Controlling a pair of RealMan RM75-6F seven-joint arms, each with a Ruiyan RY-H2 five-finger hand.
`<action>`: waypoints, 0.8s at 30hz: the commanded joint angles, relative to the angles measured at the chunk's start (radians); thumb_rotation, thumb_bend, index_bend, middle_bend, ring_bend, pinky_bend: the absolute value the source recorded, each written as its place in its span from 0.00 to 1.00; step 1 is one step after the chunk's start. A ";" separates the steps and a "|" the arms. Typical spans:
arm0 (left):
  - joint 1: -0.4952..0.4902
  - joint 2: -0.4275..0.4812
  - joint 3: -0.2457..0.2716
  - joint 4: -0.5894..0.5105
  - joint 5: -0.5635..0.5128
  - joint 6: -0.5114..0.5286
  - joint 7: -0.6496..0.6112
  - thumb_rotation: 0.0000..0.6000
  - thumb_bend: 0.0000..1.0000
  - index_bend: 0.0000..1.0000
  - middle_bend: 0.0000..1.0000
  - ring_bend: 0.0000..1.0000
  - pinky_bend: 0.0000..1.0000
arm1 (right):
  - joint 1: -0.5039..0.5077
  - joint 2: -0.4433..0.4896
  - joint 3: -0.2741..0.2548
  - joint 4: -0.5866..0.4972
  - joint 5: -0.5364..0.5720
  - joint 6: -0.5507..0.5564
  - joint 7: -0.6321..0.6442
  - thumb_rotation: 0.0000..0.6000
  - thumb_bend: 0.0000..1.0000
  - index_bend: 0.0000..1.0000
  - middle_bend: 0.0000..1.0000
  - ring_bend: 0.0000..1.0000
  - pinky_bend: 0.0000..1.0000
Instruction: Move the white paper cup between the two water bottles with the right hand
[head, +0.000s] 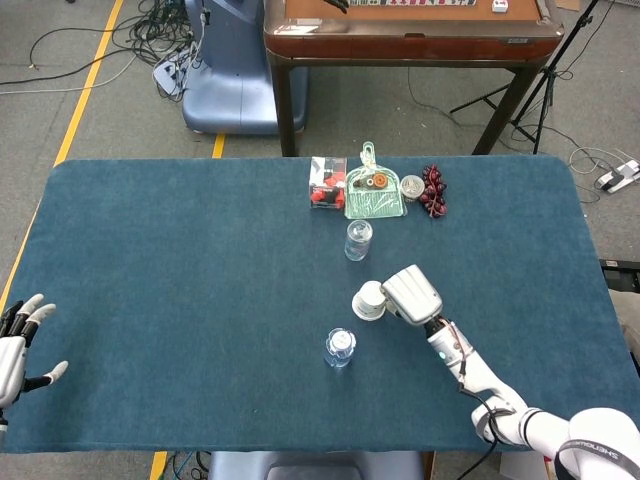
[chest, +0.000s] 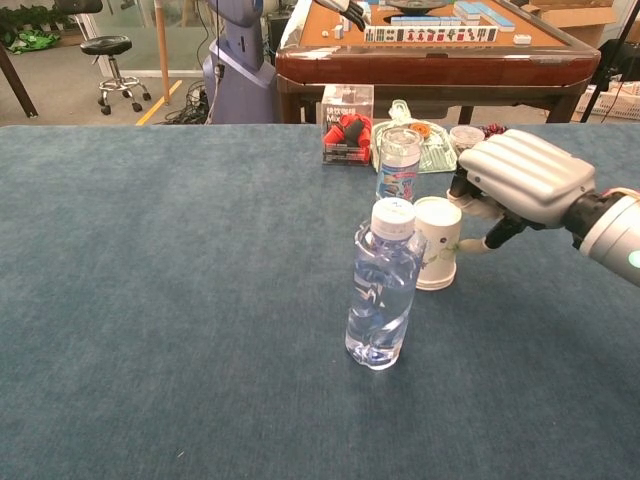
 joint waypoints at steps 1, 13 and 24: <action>0.001 0.002 -0.001 -0.001 -0.003 -0.001 0.001 1.00 0.20 0.16 0.00 0.00 0.20 | 0.015 -0.014 0.004 0.007 0.003 -0.012 -0.003 1.00 0.00 1.00 1.00 1.00 1.00; 0.008 0.014 -0.003 -0.010 -0.005 0.009 -0.005 1.00 0.20 0.16 0.00 0.00 0.20 | 0.067 -0.064 0.019 0.030 0.007 -0.012 0.006 1.00 0.00 1.00 1.00 1.00 1.00; 0.008 0.017 0.000 -0.015 -0.011 0.000 0.005 1.00 0.20 0.16 0.00 0.00 0.21 | 0.031 -0.012 -0.017 -0.001 0.009 0.022 0.031 1.00 0.00 1.00 1.00 1.00 1.00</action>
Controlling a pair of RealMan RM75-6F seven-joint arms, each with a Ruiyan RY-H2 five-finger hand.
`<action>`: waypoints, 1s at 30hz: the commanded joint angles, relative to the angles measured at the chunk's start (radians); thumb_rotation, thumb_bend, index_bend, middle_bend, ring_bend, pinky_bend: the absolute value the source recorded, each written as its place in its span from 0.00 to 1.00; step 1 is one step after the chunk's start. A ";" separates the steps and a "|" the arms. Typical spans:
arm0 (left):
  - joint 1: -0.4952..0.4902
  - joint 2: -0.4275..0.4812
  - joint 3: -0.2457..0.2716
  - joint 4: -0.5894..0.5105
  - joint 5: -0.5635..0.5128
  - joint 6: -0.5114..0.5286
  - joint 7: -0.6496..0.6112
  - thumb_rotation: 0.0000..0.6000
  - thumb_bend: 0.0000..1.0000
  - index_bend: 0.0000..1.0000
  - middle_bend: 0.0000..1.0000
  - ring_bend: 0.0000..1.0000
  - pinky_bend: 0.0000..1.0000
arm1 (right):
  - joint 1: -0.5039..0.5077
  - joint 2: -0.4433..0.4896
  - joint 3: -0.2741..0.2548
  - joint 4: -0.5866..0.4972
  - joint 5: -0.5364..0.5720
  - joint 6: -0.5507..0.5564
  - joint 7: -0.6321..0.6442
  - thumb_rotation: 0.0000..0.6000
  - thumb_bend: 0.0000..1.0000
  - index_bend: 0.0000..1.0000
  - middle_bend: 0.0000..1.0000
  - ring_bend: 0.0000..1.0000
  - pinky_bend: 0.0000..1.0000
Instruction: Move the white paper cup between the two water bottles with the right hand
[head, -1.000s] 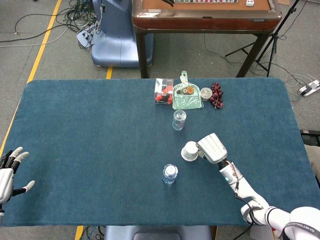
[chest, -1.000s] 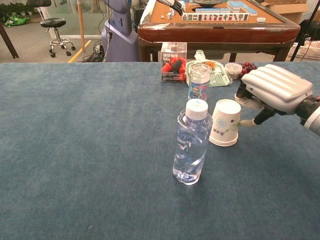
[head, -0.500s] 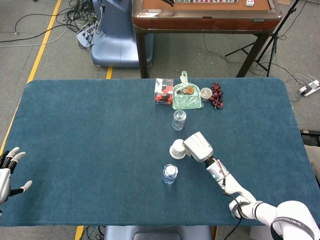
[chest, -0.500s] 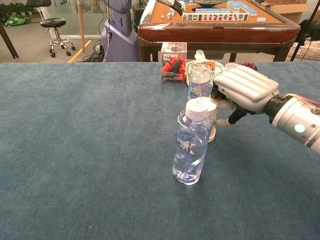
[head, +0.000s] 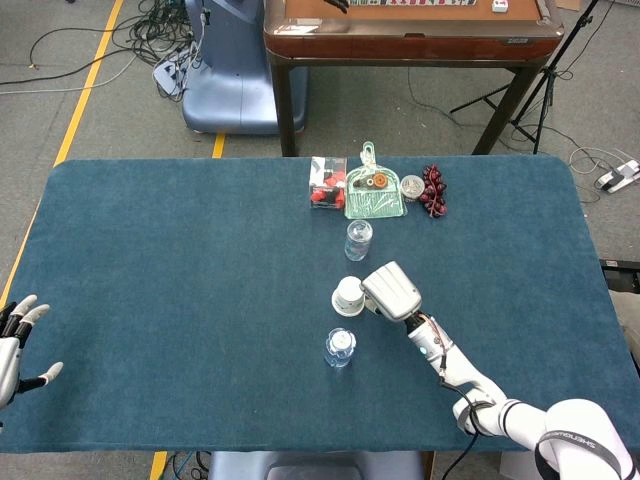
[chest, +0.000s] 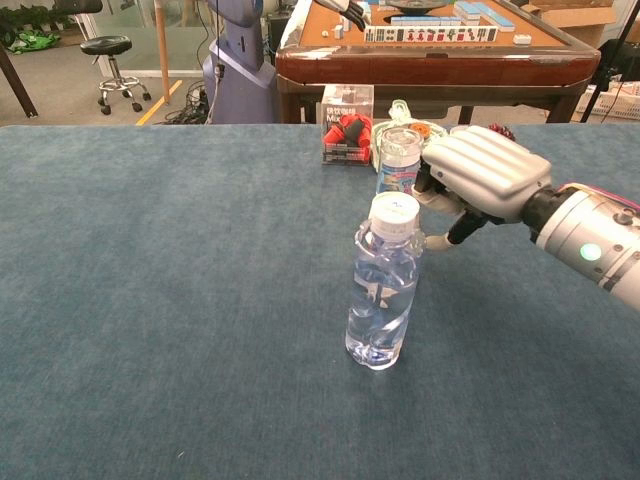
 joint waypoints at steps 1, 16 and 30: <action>0.000 0.001 0.001 -0.002 -0.001 -0.003 0.002 1.00 0.20 0.16 0.00 0.00 0.21 | -0.033 0.057 -0.023 -0.064 0.001 0.018 -0.008 1.00 0.00 0.99 1.00 0.98 1.00; -0.006 -0.007 0.005 -0.003 0.013 -0.005 0.019 1.00 0.20 0.16 0.00 0.00 0.22 | -0.270 0.472 -0.084 -0.574 0.095 0.158 -0.229 1.00 0.00 0.50 0.38 0.36 0.40; -0.003 -0.015 0.015 -0.017 0.044 0.016 0.049 1.00 0.20 0.16 0.00 0.00 0.22 | -0.505 0.566 -0.076 -0.590 0.123 0.437 -0.085 1.00 0.00 0.43 0.29 0.23 0.22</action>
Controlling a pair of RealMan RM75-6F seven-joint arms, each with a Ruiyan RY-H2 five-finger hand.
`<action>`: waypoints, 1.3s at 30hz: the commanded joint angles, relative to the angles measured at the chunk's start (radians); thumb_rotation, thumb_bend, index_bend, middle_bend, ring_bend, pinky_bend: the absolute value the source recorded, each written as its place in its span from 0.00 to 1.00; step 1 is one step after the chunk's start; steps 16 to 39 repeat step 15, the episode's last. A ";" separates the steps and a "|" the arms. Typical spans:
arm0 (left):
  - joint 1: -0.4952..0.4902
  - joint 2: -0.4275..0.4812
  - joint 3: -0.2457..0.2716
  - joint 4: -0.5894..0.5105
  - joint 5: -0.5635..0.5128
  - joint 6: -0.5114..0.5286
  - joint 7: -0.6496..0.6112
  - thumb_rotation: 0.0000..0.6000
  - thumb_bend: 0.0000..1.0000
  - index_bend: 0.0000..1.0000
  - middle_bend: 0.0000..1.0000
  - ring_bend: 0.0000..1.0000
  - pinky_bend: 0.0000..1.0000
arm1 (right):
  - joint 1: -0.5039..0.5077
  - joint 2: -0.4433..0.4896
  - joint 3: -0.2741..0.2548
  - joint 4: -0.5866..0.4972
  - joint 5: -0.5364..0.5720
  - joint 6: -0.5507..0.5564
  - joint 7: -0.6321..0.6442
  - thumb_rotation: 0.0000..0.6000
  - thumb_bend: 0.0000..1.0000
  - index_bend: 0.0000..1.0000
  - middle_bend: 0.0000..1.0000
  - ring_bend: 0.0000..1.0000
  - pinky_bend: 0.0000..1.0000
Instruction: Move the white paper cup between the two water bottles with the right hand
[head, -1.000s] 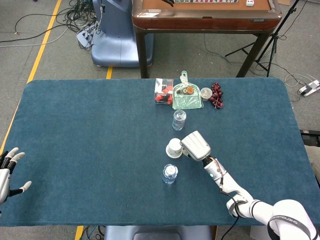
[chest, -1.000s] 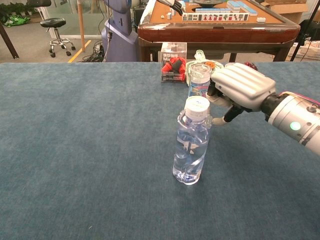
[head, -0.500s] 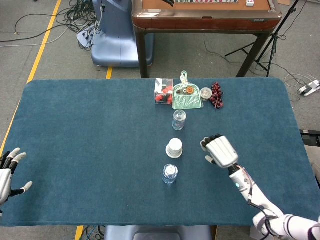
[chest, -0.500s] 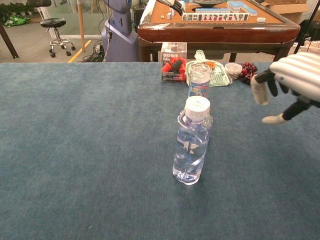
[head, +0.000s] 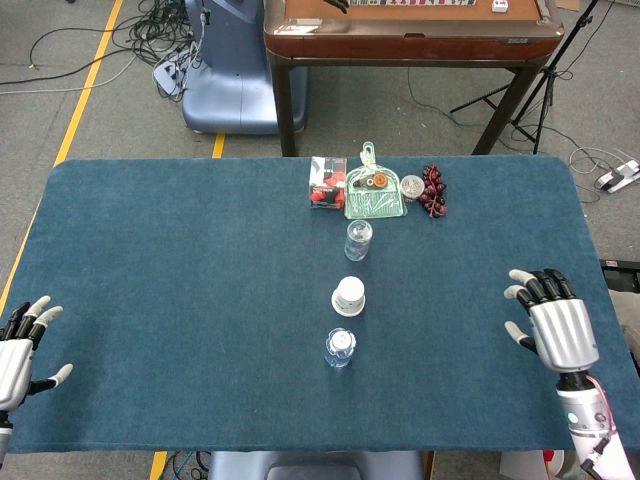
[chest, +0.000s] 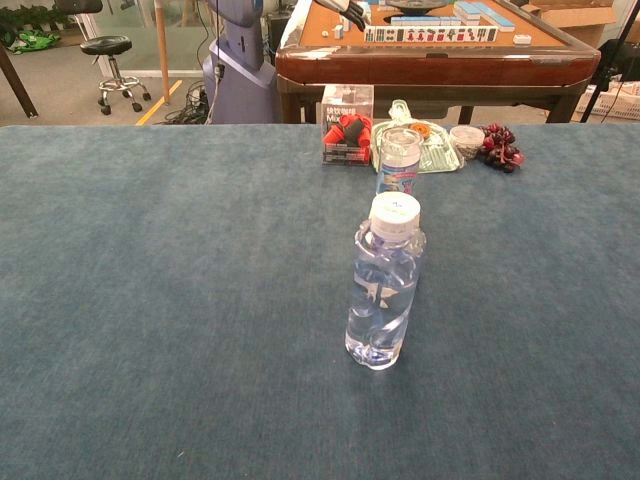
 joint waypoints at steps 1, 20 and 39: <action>0.000 -0.001 0.001 -0.002 0.002 0.000 0.003 1.00 0.20 0.16 0.00 0.00 0.22 | -0.040 0.017 0.010 -0.001 0.029 0.019 0.048 1.00 0.00 0.43 0.29 0.23 0.22; -0.009 -0.008 -0.003 -0.001 -0.008 -0.016 0.006 1.00 0.20 0.16 0.00 0.00 0.22 | -0.064 0.055 0.056 -0.007 0.061 -0.022 0.101 1.00 0.00 0.43 0.28 0.23 0.22; -0.009 -0.008 -0.003 -0.001 -0.008 -0.016 0.006 1.00 0.20 0.16 0.00 0.00 0.22 | -0.064 0.055 0.056 -0.007 0.061 -0.022 0.101 1.00 0.00 0.43 0.28 0.23 0.22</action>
